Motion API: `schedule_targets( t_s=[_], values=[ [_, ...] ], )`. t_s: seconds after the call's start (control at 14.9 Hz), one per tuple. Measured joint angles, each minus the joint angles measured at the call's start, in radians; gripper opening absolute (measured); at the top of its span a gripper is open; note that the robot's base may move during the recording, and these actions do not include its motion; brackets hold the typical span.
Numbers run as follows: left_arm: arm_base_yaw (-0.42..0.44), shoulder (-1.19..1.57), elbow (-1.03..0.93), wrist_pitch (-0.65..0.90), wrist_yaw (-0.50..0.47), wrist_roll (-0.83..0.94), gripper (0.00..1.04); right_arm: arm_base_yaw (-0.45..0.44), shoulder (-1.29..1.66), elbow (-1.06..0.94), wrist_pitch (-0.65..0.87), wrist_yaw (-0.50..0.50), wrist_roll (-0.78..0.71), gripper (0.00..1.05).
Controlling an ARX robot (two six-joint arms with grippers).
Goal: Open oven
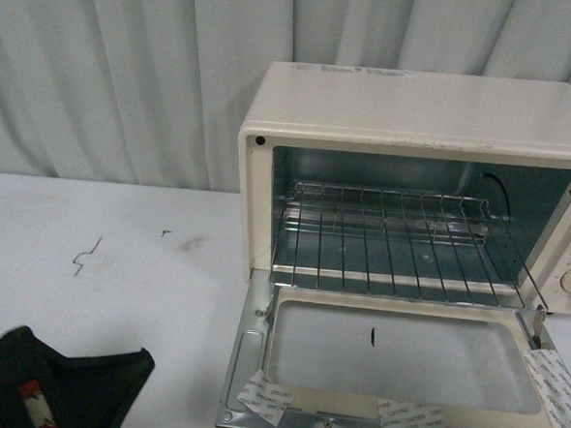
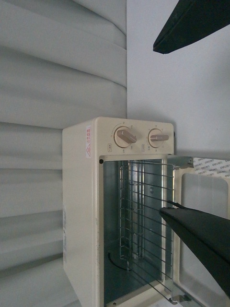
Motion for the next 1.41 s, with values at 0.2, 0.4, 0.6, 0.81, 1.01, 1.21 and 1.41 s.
schedule_targets(
  t_s=[0.2,0.4,0.6,0.81,1.01,1.21,1.41],
  values=[
    [0.083,-0.269,-0.001,-0.200,0.000,0.100,0.98,0.000,0.000,0.000,0.000,0.000,0.000,0.98],
    [0.087,-0.343,-0.036,-0.050,-0.125,0.243,0.90,0.000,0.000,0.000,0.000,0.000,0.000,0.98],
    [0.189,-0.612,-0.048,-0.141,-0.233,0.649,0.57,0.000,0.002,0.000,0.000,0.002,0.000,0.98],
    [0.257,-0.782,-0.062,-0.309,-0.153,0.790,0.21,0.000,0.001,0.000,0.000,0.000,0.000,0.98],
    [0.317,-0.927,-0.062,-0.420,-0.092,0.811,0.02,0.000,0.001,0.000,0.000,0.000,0.000,0.98],
    [0.415,-1.044,-0.063,-0.531,0.002,0.811,0.02,0.000,0.001,0.000,0.000,0.000,0.000,0.98],
    [0.411,-1.134,-0.063,-0.623,0.004,0.811,0.02,0.000,0.001,0.000,0.000,0.000,0.000,0.98]
  ],
)
